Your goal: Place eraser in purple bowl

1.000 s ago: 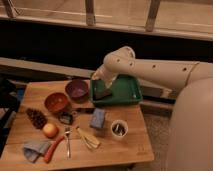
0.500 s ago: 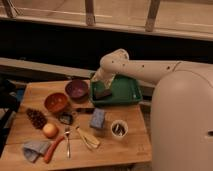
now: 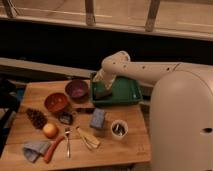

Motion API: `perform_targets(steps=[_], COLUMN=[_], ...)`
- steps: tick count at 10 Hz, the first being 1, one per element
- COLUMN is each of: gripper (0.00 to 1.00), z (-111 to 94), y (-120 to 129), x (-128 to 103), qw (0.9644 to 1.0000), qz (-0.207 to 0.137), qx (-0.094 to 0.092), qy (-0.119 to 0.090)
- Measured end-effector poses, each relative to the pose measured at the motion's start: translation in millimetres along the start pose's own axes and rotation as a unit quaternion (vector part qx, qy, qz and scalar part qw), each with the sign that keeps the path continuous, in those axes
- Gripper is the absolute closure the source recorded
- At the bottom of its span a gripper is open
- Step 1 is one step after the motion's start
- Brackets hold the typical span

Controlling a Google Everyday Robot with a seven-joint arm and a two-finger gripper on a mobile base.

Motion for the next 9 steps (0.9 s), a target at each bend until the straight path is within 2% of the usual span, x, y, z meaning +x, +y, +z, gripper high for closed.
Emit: perform_targets(steps=[2, 3, 7, 9], gripper=[0.35, 0.35, 0.35, 0.35], z=[33, 45, 70, 81], y=[-11, -17, -55, -69], x=[-12, -16, -25, -20], qw=[0.9997, 0.9994, 0.9949, 0.9925], qz=[0.021, 0.026, 0.052, 0.065], qx=[0.007, 0.019, 0.083, 0.102], qy=[-0.011, -0.015, -0.026, -0.018])
